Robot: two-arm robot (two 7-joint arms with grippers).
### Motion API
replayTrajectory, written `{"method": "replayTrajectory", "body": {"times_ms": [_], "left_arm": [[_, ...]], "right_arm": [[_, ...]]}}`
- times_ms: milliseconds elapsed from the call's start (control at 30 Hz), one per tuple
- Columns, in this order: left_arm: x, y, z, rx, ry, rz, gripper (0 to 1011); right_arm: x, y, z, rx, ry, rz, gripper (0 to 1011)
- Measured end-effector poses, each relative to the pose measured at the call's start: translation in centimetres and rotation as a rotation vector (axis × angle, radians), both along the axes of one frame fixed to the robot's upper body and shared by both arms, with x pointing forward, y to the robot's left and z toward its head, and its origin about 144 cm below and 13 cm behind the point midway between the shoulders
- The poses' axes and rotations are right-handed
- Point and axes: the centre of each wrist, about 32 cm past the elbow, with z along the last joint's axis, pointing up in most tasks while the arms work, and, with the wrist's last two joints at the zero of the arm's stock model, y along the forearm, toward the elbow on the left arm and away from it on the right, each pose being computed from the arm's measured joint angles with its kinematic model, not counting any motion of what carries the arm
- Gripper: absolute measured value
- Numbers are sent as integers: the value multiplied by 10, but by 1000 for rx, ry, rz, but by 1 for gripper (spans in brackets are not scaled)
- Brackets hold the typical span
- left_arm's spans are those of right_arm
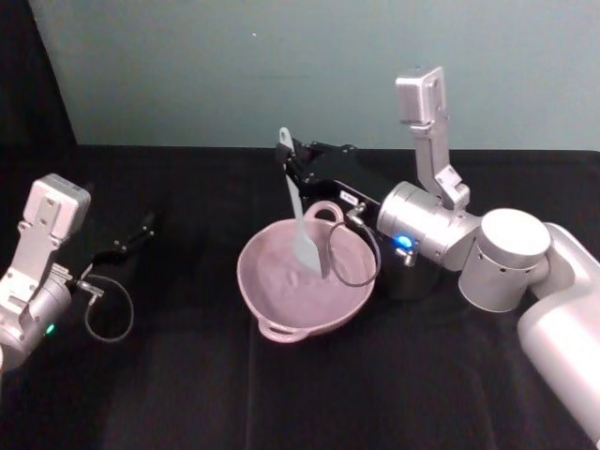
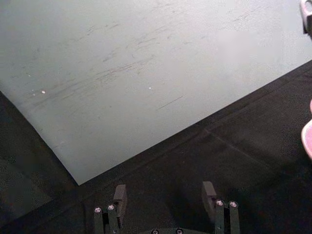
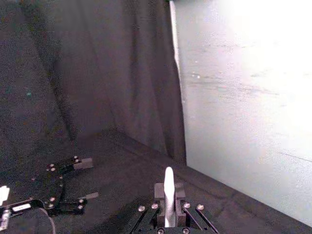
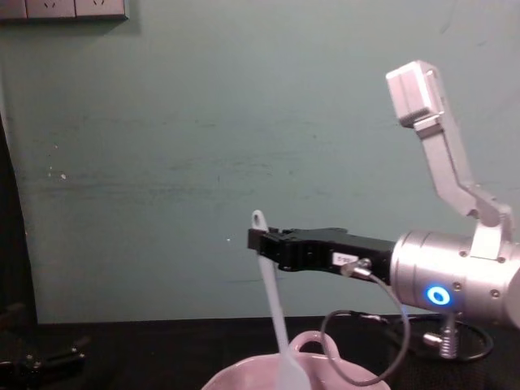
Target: Use the one hand to pick up the spoon and stir the clear water in the bowl.
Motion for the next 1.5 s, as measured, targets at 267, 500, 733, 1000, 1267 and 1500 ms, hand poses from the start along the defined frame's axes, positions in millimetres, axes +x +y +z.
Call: {"method": "replayTrajectory", "body": {"times_ms": [267,500,733,1000,1267,1500], "left_arm": [[0,0,0,0,0,0,1011],[0,0,0,0,0,0,1011],[0,0,0,0,0,0,1011],[0,0,0,0,0,0,1011],[0,0,0,0,0,0,1011],[0,0,0,0,0,0,1011]], "right_arm": [[-10,-14,1,-9,-3,-20,124],[-23,-19,1,-7,2,-9,124],[-33,-11,2,13,7,30,124],[-36,13,1,21,16,101,124],[-21,32,1,17,19,117,124],[-4,35,2,-7,16,97,124]]}}
